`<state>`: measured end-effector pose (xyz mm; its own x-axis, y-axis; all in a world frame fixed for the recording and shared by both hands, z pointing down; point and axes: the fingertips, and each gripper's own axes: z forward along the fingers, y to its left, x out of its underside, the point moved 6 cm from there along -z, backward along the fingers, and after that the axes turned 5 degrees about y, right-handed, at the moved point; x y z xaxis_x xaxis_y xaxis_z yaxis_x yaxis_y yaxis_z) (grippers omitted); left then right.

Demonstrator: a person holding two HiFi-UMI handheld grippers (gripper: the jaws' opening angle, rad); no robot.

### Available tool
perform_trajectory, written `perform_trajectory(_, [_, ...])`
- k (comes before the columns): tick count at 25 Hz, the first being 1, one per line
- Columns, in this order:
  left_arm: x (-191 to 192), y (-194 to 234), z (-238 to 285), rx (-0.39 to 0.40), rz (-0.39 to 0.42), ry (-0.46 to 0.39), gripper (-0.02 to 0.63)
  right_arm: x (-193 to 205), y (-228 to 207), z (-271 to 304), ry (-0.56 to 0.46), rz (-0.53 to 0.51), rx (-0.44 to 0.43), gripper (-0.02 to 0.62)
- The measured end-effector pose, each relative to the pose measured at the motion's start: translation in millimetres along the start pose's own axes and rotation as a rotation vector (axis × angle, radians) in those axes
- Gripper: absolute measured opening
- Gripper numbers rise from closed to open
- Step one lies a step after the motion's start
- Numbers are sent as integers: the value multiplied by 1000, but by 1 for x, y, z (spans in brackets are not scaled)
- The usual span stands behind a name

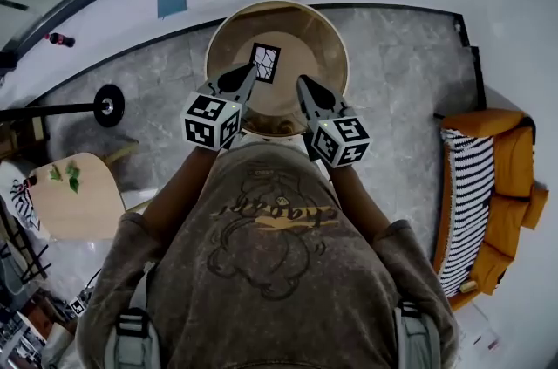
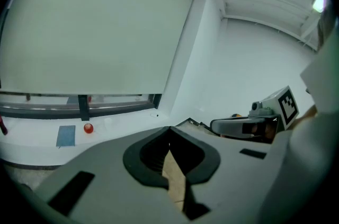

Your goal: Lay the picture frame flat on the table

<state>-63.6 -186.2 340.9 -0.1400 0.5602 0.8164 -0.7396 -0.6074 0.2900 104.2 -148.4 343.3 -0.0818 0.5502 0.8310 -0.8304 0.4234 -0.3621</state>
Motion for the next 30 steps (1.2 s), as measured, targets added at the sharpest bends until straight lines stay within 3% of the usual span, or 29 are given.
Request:
perform_trajectory(17, [-28, -17, -33, 3, 72, -137, 17, -40, 18, -21, -105, -121, -7, 18])
perform_trajectory(30, [-32, -16, -32, -4, 75, -149, 17, -41, 21, -24, -116, -138, -22, 18])
